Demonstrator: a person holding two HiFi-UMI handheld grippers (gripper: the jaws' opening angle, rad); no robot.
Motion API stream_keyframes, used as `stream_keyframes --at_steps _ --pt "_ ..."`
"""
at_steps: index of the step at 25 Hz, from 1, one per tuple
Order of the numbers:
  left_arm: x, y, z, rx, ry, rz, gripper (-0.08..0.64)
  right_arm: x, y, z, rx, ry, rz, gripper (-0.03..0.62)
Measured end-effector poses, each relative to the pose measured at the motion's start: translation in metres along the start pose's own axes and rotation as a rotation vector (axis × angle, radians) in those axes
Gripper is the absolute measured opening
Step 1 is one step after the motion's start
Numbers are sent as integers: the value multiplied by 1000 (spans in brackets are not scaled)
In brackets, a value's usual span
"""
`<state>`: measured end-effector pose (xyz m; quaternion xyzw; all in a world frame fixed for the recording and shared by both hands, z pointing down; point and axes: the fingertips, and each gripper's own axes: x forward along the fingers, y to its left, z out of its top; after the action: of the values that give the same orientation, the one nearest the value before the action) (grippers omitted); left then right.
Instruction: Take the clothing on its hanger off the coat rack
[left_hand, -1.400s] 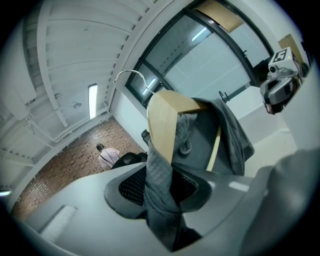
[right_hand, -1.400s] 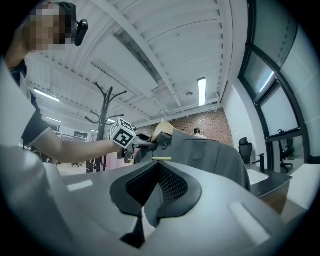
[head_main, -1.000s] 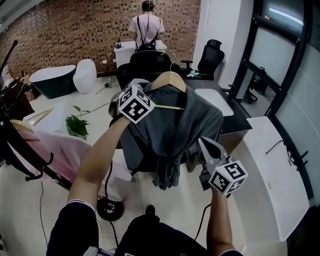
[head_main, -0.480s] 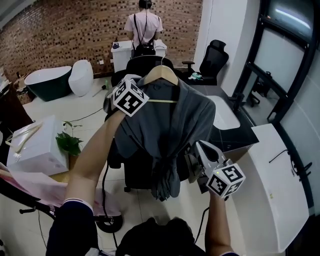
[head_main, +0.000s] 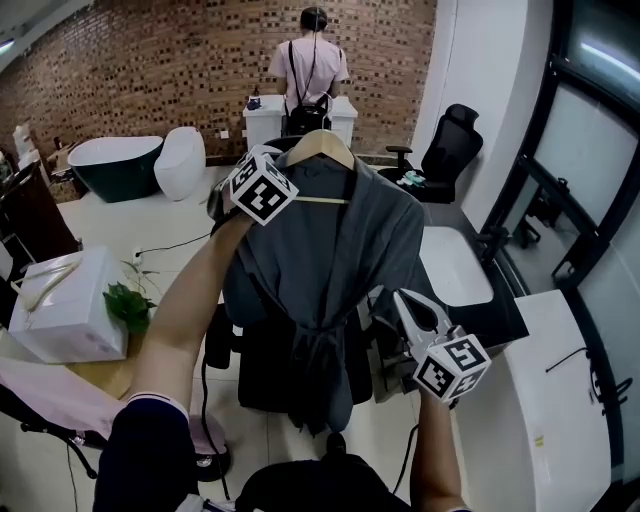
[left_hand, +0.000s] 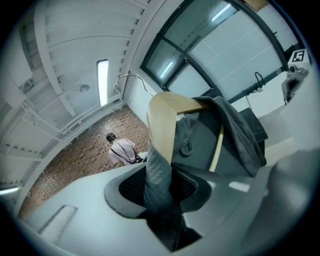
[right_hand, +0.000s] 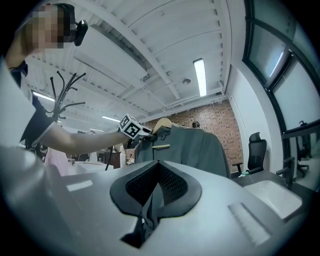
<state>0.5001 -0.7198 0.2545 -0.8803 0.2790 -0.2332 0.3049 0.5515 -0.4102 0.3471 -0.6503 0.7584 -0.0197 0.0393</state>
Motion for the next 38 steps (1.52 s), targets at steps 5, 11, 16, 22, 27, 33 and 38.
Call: stream_keyframes --at_steps 5,11,16,22,27,33,38 --pt "29 18 7 3 20 28 118 17 -29 -1 13 2 22 0" --pt "49 35 6 13 43 59 118 25 -49 -9 26 14 24 0" --pt "52 35 1 4 32 73 118 29 -52 -19 35 33 29 0" --pt "59 -16 -43 -22 62 2 118 29 -48 -40 57 79 35 0" --pt "64 -73 -90 -43 108 -65 118 25 -44 -62 84 123 27 0" --pt "69 -145 -150 -84 170 -149 106 19 -40 -96 130 196 12 0" --pt "72 -203 -193 -246 201 -213 73 15 -40 -129 180 254 10 0"
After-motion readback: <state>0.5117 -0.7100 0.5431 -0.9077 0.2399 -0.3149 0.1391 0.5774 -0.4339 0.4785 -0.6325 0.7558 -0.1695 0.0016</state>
